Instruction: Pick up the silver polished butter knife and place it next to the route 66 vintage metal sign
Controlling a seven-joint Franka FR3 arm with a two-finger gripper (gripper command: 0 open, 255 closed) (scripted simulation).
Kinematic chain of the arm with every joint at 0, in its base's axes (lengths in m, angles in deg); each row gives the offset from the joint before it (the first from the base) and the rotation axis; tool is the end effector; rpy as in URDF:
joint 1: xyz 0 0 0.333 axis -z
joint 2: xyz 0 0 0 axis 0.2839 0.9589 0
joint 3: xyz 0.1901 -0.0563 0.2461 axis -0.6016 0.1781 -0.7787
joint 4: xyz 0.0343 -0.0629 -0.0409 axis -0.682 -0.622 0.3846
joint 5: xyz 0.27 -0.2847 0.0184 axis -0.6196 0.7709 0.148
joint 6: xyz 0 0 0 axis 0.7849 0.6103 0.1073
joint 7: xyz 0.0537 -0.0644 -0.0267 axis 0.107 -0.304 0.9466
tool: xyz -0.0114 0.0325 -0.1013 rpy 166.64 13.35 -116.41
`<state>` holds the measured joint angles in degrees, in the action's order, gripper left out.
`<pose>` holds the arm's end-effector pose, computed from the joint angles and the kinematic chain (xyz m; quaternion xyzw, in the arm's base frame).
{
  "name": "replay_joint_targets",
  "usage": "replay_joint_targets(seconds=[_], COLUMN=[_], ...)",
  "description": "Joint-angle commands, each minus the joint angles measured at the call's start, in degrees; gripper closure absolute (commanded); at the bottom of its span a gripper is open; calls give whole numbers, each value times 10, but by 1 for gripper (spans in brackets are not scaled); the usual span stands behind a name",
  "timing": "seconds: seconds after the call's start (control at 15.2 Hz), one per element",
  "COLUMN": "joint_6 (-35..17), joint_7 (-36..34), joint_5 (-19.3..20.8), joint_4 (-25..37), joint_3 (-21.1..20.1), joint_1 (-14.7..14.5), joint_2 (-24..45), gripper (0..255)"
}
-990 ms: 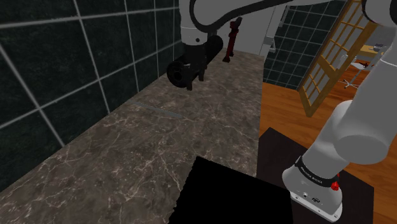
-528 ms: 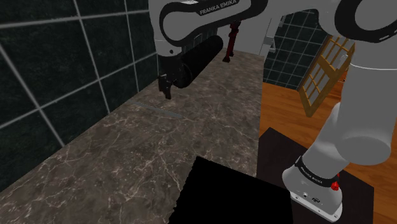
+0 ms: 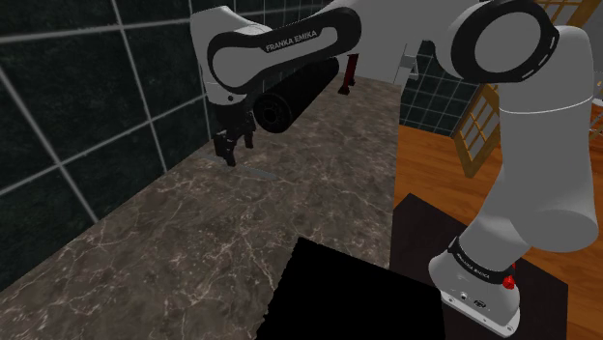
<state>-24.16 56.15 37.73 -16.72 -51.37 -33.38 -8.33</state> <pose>0.6101 0.3140 0.3706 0.9748 0.2110 -0.0641 0.0330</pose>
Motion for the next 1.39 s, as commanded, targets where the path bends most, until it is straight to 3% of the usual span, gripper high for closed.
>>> replay_joint_targets(seconds=[0.0, 0.26, 0.73, 0.79, 1.32], joint_6=[-14, -39, -39, -39, -39], joint_7=[0, -2, -2, -2, -2], joint_5=[2, 4, 4, 4, 4], joint_4=[-9, -31, -31, -31, -31], joint_3=[1, 2, 2, 2, 2], joint_1=[0, 2, 2, 2, 1], joint_2=[5, 9, 9, 9, 9], gripper=[0, 0, 0, 255, 255])
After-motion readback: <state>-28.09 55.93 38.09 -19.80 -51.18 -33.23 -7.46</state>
